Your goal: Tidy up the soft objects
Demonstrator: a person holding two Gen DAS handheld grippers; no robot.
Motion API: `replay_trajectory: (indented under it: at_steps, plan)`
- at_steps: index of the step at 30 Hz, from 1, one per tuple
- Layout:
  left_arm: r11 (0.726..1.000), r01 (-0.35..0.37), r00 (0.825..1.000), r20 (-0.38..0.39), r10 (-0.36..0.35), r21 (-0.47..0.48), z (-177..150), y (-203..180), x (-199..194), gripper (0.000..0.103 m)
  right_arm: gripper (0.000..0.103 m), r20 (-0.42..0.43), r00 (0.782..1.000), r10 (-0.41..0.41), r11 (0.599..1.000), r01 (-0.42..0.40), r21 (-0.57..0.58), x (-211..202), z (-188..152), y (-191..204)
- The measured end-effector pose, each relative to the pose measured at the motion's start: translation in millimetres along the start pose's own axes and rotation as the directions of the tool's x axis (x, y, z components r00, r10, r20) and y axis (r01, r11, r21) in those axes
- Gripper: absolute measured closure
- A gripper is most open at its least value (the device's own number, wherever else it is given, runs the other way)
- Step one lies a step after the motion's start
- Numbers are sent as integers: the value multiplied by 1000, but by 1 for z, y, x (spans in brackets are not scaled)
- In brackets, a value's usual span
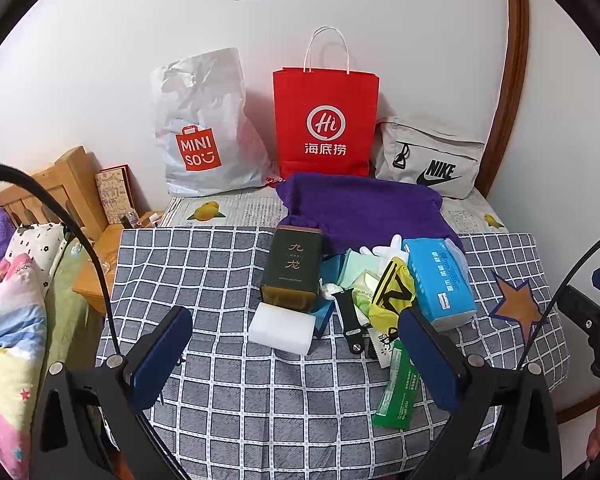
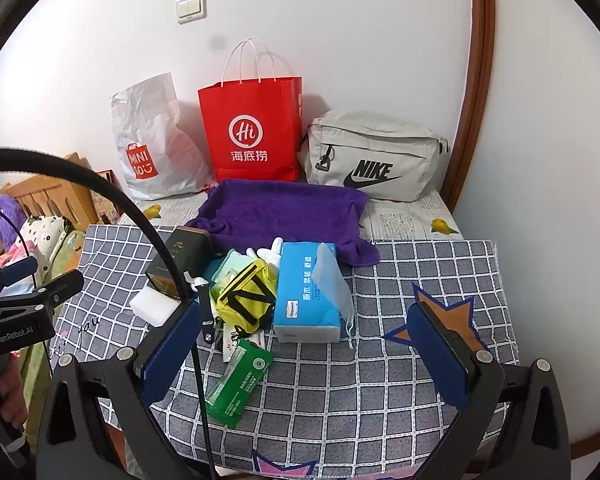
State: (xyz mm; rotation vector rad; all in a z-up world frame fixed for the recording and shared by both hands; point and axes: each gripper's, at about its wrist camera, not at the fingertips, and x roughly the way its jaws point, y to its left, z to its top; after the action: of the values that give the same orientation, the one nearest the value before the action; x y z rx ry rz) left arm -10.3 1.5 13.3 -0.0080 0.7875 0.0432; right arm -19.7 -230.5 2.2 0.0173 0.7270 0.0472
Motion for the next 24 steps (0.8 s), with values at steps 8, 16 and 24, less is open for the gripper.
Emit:
replay_trajectory:
  at_steps: [8, 16, 24]
  plan:
    - [1000, 3, 1000, -7, -3, 0, -2, 2, 0, 0, 2, 1, 1000, -2, 1000, 2, -4, -2, 0, 2]
    - [1000, 3, 1000, -4, -3, 2, -3, 3, -1, 0, 2, 3, 1000, -2, 1000, 2, 3, -3, 0, 1]
    - [1000, 0, 1000, -7, 0, 14, -3, 0, -1, 0, 2, 11, 1000, -5, 1000, 5, 7, -6, -1, -2]
